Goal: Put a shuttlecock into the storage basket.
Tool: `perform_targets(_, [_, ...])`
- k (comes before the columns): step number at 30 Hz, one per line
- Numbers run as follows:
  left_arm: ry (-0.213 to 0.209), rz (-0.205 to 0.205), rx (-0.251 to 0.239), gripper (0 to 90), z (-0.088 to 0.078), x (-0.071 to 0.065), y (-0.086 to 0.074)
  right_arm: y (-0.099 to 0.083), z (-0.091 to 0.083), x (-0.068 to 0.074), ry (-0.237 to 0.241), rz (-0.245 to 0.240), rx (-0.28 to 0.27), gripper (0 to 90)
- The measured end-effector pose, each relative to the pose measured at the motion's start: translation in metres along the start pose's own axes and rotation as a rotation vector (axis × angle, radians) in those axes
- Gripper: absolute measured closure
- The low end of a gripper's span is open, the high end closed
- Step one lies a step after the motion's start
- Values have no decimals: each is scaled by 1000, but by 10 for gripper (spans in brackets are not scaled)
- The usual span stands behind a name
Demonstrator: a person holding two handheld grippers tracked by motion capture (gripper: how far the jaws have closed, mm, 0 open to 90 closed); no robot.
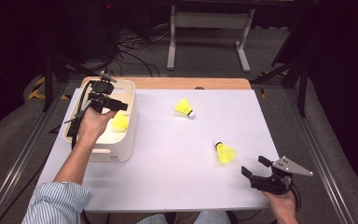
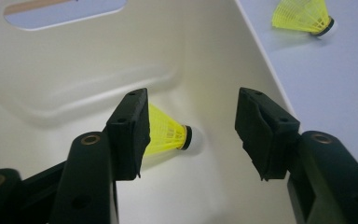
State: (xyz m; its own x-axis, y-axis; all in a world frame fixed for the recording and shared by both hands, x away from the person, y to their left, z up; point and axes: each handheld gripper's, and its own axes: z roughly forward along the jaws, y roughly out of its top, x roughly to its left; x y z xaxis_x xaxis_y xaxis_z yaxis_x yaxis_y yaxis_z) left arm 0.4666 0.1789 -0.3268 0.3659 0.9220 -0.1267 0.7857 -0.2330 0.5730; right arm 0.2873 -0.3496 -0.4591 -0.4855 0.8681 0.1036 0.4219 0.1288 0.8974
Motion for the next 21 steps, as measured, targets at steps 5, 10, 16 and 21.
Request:
perform_targets(5, [-12,4,-20,375,-7,-2,-2,0,0,0,-2,1,0,128])
perform_targets(10, [-4,4,-26,348,-13,-4,-5,0,0,0,-2,2,0,128])
perform_targets(16, [-21,32,-56,325,-21,-10,-7,0,0,0,-1,1,0,128])
perform_targets(21, [-27,56,-65,289,-23,-15,-9,0,0,0,-4,3,-2,128])
